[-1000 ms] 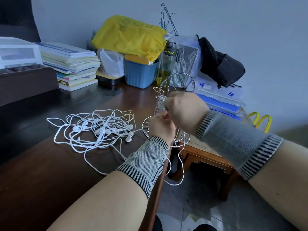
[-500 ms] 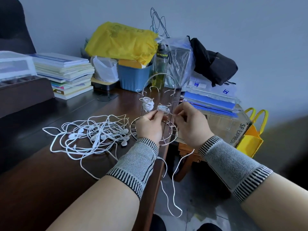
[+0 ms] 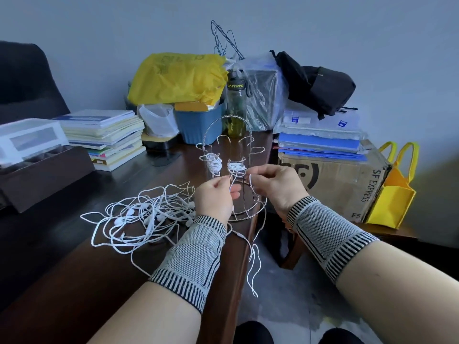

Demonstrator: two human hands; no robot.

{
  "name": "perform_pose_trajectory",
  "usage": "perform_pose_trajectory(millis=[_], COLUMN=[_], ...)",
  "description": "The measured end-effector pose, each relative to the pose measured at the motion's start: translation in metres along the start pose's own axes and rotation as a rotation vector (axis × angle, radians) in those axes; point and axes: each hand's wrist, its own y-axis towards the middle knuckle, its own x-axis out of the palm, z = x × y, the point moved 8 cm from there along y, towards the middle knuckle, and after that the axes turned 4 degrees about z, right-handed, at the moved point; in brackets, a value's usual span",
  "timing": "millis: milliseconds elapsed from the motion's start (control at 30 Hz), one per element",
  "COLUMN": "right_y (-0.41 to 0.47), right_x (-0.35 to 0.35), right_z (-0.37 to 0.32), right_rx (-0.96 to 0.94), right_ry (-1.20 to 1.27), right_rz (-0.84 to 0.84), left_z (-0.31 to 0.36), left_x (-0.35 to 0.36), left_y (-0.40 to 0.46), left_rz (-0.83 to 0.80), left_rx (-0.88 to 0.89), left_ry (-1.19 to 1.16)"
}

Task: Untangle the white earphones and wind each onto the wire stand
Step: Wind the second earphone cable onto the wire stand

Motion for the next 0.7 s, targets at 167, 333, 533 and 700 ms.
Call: perform_pose_trajectory(millis=[167,333,533,700], right_y=[0.006,0.011,0.012,0.014], right_x=[-0.003,-0.003,-0.002,0.000], right_z=[0.005,0.005,0.000,-0.001], right_rx=[0.057,0.050,0.032,0.036], right_ry=[0.087,0.050,0.015,-0.005], right_rz=[0.019,0.024,0.000,0.006], left_z=[0.004,0.031,0.054,0.041], left_x=[0.000,-0.001,-0.001,0.019], left_y=[0.001,-0.007,-0.017,-0.027], left_rz=[-0.045,-0.107,-0.123,-0.271], left_rx=[0.080,0.333,0.192,0.128], left_ry=[0.183,0.784,0.576,0.545])
